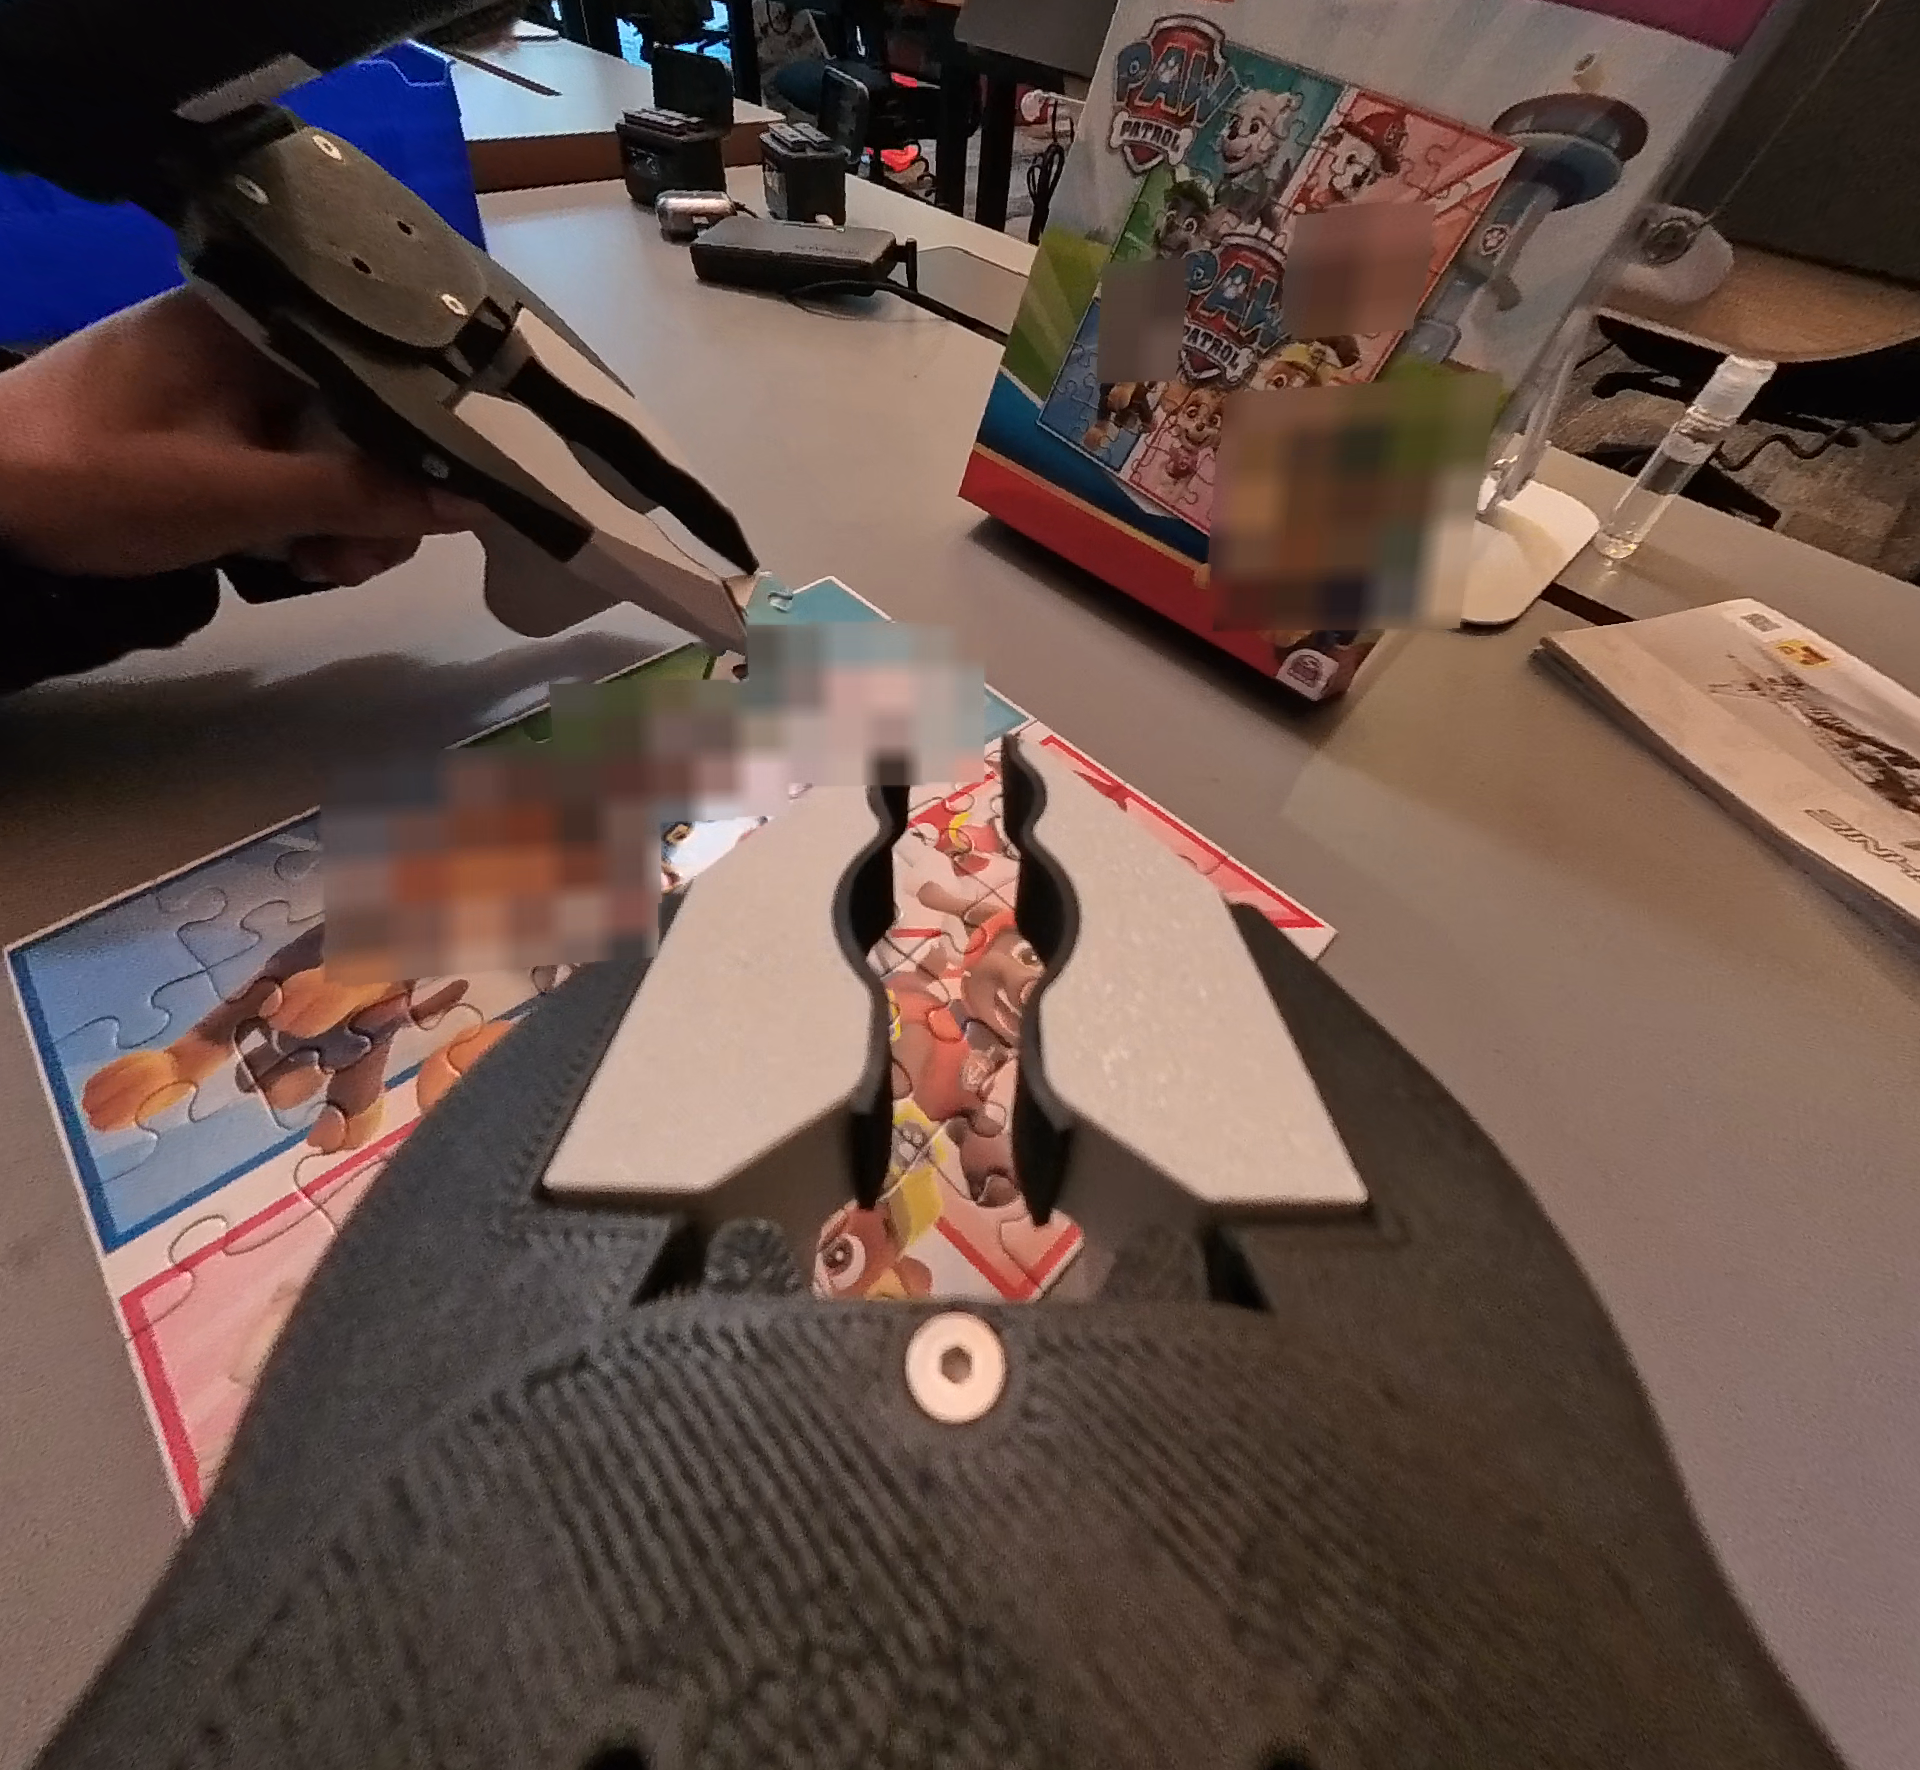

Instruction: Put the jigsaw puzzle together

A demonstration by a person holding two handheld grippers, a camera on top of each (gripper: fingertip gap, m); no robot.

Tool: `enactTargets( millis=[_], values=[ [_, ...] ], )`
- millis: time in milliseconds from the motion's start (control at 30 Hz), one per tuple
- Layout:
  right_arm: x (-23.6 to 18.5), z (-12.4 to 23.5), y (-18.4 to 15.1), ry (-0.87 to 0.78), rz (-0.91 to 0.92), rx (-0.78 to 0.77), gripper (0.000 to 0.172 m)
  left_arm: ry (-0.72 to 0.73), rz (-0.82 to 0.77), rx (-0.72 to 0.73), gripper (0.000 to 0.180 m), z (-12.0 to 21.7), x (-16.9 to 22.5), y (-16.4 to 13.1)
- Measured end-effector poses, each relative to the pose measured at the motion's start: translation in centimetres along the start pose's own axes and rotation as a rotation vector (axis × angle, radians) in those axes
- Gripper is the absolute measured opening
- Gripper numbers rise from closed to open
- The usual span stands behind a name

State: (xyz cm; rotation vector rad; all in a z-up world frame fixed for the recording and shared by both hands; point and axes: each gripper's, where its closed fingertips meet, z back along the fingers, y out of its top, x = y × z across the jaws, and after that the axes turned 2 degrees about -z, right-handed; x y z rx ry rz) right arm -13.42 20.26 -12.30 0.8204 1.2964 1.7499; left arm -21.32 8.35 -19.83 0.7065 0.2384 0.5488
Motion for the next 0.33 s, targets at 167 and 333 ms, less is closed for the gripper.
enactTargets(
  millis=[167, 333],
  values=[
    [-0.07, 0.06, 0.08, 0.003, -0.001, 0.005, 0.016, 0.011, -0.005, -0.012, 0.044, -0.31, 0.17, -0.09],
    [-0.05, 0.07, 0.09, 0.003, -0.003, 0.006, 0.016, 0.021, -0.020, -0.020, 0.045, -0.54, 0.31, -0.22]
  ],
)
